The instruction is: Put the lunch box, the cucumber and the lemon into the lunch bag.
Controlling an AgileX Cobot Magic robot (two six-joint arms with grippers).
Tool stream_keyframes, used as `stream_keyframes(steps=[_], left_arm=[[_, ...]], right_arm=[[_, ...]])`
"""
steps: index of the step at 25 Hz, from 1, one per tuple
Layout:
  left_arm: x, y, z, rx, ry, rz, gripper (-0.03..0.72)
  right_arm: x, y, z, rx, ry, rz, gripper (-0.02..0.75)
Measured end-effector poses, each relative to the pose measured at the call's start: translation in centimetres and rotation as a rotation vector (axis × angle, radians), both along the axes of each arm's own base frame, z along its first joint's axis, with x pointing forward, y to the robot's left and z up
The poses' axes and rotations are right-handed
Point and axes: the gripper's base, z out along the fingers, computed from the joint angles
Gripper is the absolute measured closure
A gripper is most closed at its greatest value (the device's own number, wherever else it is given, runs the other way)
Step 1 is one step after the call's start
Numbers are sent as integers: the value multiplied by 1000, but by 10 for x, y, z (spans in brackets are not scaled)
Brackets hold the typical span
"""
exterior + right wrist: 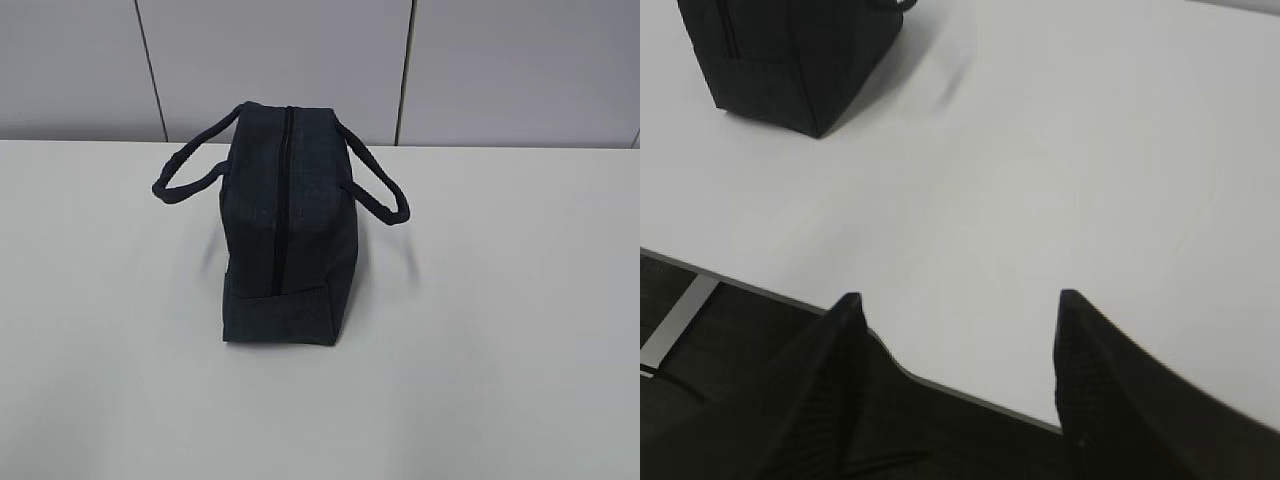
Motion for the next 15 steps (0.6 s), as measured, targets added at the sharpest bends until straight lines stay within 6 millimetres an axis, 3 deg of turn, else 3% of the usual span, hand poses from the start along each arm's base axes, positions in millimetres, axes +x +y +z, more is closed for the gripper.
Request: stream_keyframes(steps=[5, 15], left_arm=[[8, -2, -15, 20, 50, 5, 305], [14, 1, -26, 72, 62, 41, 354]], right_arm=[[11, 1, -21, -8, 75, -5, 295], [22, 0, -25, -4, 17, -24, 295]])
